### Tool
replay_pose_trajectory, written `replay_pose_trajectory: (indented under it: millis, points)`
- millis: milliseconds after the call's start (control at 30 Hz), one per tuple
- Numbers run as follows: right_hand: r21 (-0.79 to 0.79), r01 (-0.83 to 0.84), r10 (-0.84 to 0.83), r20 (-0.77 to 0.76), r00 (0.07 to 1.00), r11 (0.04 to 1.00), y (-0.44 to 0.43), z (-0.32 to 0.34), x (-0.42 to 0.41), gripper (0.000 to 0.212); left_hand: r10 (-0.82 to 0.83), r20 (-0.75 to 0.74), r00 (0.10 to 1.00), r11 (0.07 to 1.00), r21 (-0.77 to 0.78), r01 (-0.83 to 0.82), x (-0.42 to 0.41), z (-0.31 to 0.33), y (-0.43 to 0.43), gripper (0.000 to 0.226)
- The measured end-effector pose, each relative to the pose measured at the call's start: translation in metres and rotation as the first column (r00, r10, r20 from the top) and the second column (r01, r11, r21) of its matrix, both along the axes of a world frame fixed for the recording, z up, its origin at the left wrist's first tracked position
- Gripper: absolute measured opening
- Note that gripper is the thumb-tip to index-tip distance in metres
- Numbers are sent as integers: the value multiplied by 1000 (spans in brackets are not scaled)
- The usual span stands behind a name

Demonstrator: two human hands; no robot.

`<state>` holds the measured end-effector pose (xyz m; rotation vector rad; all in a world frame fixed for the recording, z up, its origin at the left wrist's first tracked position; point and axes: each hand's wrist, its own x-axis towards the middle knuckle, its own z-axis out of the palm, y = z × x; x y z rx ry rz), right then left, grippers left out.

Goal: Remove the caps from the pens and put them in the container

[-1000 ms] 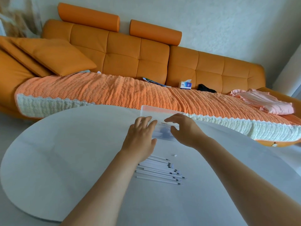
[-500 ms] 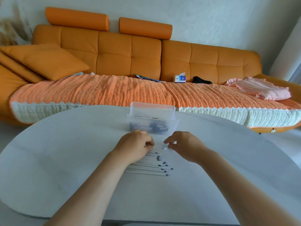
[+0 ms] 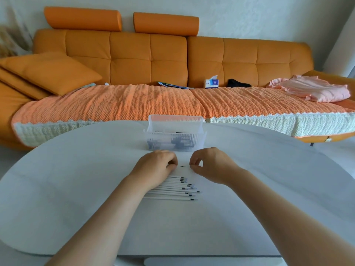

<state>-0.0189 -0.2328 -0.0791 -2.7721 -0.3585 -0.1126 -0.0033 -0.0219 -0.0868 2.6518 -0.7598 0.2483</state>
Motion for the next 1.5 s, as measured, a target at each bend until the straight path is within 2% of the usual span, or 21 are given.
replay_pose_trajectory:
  millis: [133, 467, 967, 1100, 1333, 1500]
  points:
    - [174, 22, -18, -25, 1000, 985, 0, 1, -1, 8, 10, -3, 1000, 1000, -28, -10, -1, 0, 0, 5]
    - [418, 119, -73, -123, 990, 901, 12, 1, 0, 16, -25, -76, 997, 993, -119, 16, 3, -4, 3, 5]
    - [425, 91, -45, -117, 992, 901, 21, 0, -3, 17, -42, -73, 996, 990, -138, 32, 0, -1, 7, 3]
    - [447, 116, -77, -104, 992, 887, 20, 0, -3, 4, -37, -104, 994, 984, -180, 18, 0, 0, 8, 5]
    - [321, 76, -35, -132, 991, 944, 20, 0, -9, 13, -69, -91, 993, 980, -193, 50, -4, -6, 2, 7]
    - [258, 81, -34, -184, 982, 963, 19, 0, -13, 10, -83, -73, 994, 984, -164, 70, -8, -10, 1, 6]
